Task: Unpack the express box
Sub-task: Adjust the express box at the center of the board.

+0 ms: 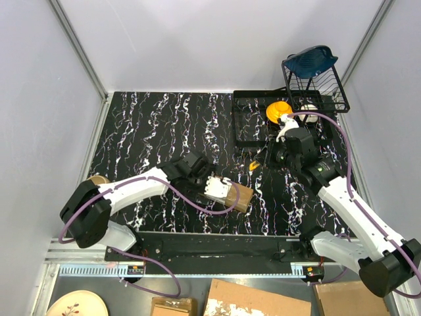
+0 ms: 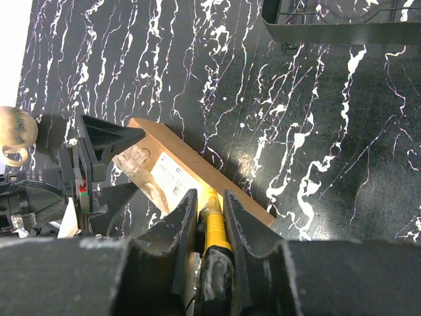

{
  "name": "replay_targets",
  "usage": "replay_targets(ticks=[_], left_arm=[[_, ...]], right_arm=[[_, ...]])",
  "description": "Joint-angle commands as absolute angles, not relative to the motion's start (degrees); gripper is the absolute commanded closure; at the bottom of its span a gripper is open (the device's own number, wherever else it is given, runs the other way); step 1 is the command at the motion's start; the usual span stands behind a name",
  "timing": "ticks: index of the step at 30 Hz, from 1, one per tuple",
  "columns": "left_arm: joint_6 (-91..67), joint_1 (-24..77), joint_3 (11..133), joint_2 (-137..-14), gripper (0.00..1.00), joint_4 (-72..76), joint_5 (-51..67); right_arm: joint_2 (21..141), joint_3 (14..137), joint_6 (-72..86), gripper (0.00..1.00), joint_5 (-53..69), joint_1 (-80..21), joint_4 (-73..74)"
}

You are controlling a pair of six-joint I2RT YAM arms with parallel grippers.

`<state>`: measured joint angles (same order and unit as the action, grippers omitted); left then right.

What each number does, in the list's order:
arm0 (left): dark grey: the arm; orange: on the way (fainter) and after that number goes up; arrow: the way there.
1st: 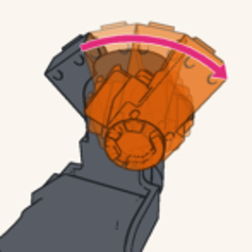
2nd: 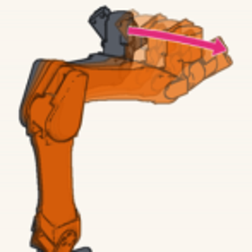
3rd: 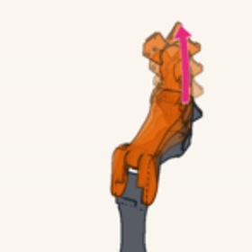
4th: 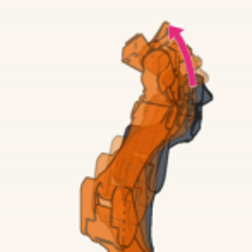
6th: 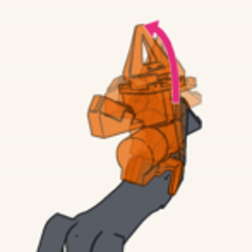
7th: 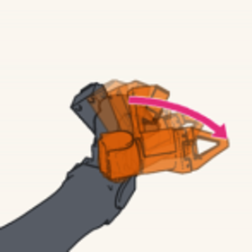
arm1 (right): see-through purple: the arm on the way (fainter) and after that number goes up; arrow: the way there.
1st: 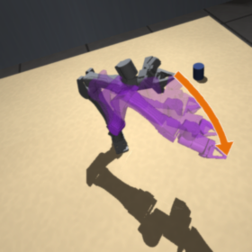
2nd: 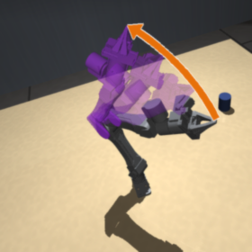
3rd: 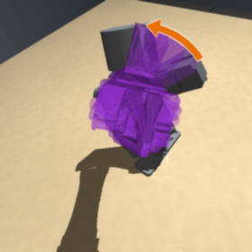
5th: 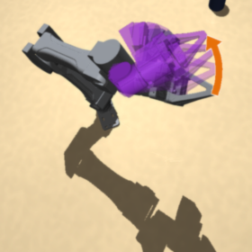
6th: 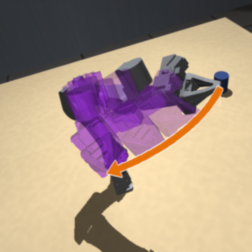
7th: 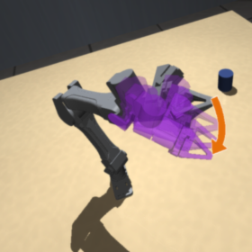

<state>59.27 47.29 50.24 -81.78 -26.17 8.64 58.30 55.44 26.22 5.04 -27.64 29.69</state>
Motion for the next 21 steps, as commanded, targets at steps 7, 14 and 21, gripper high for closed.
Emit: replay_targets(ticks=[7, 14, 21], left_arm=[[59.5, 47.2, 52.0, -81.4, 0.01, -28.7, 11.2], [59.9, 46.3, 52.1, -83.0, 0.01, -24.7, 9.8], [59.8, 46.2, 49.9, -82.8, 0.01, -19.2, 6.9]], right_arm=[[57.7, 55.9, 24.7, 1.0, 4.0, -27.4, 28.5], [56.7, 55.4, 25.3, 1.0, 4.6, -27.4, 28.4], [56.4, 55.4, 25.4, 1.0, 5.5, -27.5, 28.4]])
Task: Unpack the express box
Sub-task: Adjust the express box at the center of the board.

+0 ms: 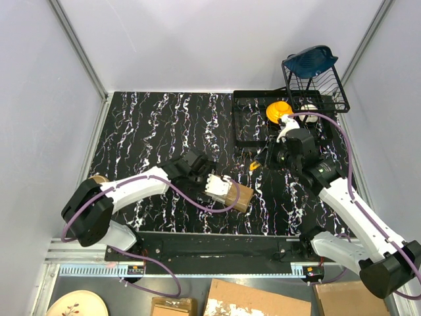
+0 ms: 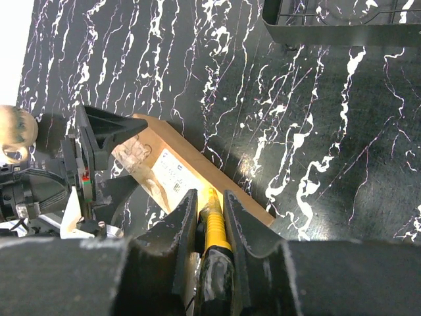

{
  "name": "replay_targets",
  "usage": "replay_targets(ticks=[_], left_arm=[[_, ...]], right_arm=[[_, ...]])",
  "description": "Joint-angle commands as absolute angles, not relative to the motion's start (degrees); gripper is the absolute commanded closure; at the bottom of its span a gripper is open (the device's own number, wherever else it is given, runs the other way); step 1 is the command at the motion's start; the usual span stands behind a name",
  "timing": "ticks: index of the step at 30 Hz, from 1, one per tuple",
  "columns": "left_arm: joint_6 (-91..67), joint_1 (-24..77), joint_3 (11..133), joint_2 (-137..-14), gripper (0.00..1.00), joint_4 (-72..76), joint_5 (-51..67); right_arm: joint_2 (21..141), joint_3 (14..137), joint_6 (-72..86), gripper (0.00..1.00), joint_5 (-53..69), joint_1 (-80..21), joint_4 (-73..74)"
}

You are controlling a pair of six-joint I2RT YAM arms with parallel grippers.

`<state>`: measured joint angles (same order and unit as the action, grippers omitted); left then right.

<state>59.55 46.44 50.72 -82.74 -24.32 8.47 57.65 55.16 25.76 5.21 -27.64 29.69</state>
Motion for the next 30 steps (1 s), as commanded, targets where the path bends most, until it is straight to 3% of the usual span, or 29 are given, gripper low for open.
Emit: replay_targets(ticks=[1, 17, 30], left_arm=[[59.7, 46.2, 50.1, -83.2, 0.01, -19.2, 6.8], [61.3, 45.8, 54.4, -89.5, 0.01, -27.5, 12.2], [56.7, 47.5, 53.4, -84.2, 0.01, -31.6, 11.0]], right_arm=[[56.3, 55.3, 25.4, 1.0, 5.6, -27.4, 28.4], [54.8, 54.3, 26.1, 1.0, 5.5, -27.4, 28.5], [54.8, 54.6, 26.1, 1.0, 5.4, -27.5, 28.7]])
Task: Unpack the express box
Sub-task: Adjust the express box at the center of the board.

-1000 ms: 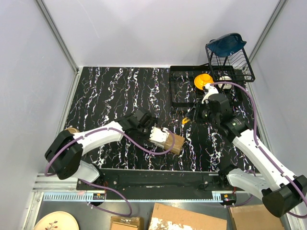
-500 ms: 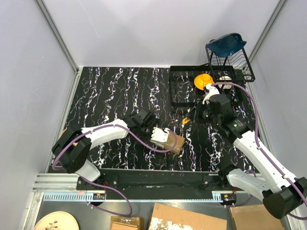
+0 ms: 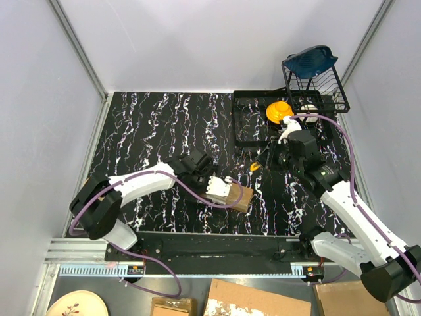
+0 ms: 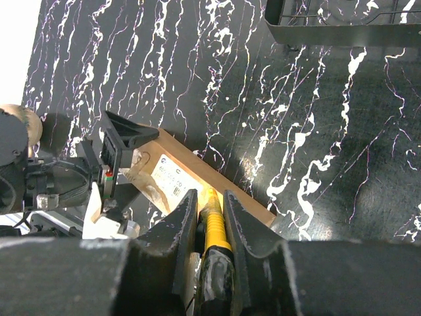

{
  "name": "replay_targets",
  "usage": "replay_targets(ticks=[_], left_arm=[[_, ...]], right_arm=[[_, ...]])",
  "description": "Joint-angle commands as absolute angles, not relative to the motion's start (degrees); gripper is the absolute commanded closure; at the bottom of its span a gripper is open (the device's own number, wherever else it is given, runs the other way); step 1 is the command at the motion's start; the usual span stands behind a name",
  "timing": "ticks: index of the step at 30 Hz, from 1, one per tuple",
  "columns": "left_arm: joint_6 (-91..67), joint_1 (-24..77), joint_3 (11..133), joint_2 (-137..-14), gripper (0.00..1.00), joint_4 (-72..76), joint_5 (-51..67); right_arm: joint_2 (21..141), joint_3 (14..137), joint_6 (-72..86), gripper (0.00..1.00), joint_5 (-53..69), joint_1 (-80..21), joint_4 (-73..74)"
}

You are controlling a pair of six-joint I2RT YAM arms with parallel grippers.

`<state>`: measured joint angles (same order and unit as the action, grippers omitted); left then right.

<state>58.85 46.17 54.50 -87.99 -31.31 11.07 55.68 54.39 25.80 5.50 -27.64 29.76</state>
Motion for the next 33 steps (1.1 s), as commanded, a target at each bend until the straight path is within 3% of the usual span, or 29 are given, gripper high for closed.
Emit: replay_targets(ticks=[1, 4, 8, 15, 27, 33], left_arm=[[56.8, 47.6, 53.0, -83.9, 0.01, -31.4, 10.6], [56.3, 47.8, 52.5, -83.8, 0.03, -30.9, 10.5], [56.5, 48.3, 52.6, -84.1, 0.2, -32.6, 11.4], [55.5, 48.3, 56.1, -86.0, 0.34, -37.7, 13.2], [56.2, 44.6, 74.1, -94.2, 0.37, -65.2, 34.2], [66.0, 41.8, 82.2, -104.0, 0.36, -84.0, 42.8]], right_arm=[[54.8, 54.7, 26.2, 1.0, 5.5, -27.5, 28.7], [54.3, 54.5, 26.5, 1.0, 5.6, -27.4, 28.8], [53.9, 54.3, 27.0, 1.0, 5.5, -27.4, 29.0], [53.9, 54.8, 27.1, 1.0, 5.7, -27.4, 29.4], [54.4, 55.5, 26.8, 1.0, 7.3, -27.4, 31.0], [53.4, 55.5, 26.3, 1.0, 6.7, -27.4, 33.0]])
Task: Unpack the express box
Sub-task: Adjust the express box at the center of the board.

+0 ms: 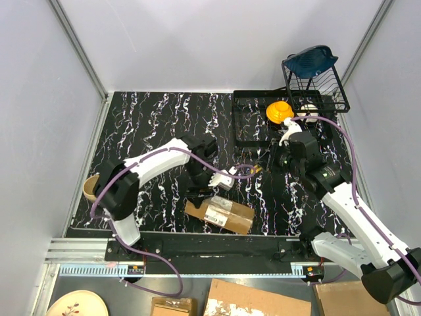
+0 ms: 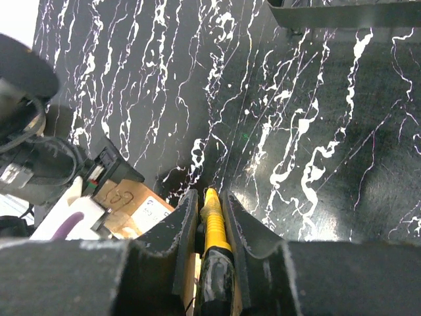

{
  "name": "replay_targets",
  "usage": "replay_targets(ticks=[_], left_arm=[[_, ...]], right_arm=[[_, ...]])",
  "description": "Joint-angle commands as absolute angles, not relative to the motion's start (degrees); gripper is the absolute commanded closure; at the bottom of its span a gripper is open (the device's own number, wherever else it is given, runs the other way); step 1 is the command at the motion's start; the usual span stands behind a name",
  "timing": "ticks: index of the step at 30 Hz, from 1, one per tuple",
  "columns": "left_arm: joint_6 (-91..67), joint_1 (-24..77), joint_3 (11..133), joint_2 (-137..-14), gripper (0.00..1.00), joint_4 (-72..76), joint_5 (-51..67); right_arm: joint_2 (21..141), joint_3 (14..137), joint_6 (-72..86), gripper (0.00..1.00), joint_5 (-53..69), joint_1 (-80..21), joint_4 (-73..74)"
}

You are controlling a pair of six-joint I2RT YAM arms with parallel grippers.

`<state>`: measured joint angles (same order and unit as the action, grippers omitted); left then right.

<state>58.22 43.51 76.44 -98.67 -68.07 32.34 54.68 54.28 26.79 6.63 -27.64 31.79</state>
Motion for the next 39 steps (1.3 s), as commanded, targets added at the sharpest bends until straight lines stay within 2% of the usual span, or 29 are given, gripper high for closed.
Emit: replay_targets(ticks=[1, 5, 11, 16, 17, 18, 19, 30, 39], left_arm=[[68.2, 41.5, 84.3, -105.5, 0.35, -88.6, 44.1], [69.9, 41.0, 83.7, -110.3, 0.3, -88.7, 43.5], [70.3, 38.1, 86.9, -120.3, 0.28, -88.7, 45.3], [70.0, 36.6, 89.6, -123.9, 0.24, -88.7, 47.0], [69.2, 36.4, 90.1, -124.8, 0.22, -88.7, 47.1], [68.5, 35.9, 90.9, -125.3, 0.02, -88.6, 47.3], [67.2, 35.5, 92.4, -125.7, 0.01, -88.6, 47.6], [62.0, 31.6, 102.1, -127.0, 0.01, -88.6, 46.6], [59.2, 30.1, 103.5, -120.4, 0.01, -88.6, 46.7]], right_arm=[[53.4, 55.6, 26.2, 1.0, 6.5, -27.3, 33.2], [53.1, 56.1, 25.5, 1.0, 6.2, -27.4, 34.3], [52.7, 56.3, 23.3, 1.0, 8.1, -27.4, 34.7], [54.0, 57.1, 21.5, 1.0, 11.4, -27.3, 35.5], [54.7, 56.8, 21.4, 1.0, 12.6, -27.3, 35.5], [55.4, 56.5, 21.4, 1.0, 13.1, -27.4, 35.2], [56.7, 56.1, 21.3, 1.0, 13.4, -27.2, 35.1], [65.1, 54.7, 22.4, 1.0, 15.6, -27.3, 30.9], [69.0, 55.9, 22.0, 1.0, 13.4, -27.4, 30.5]])
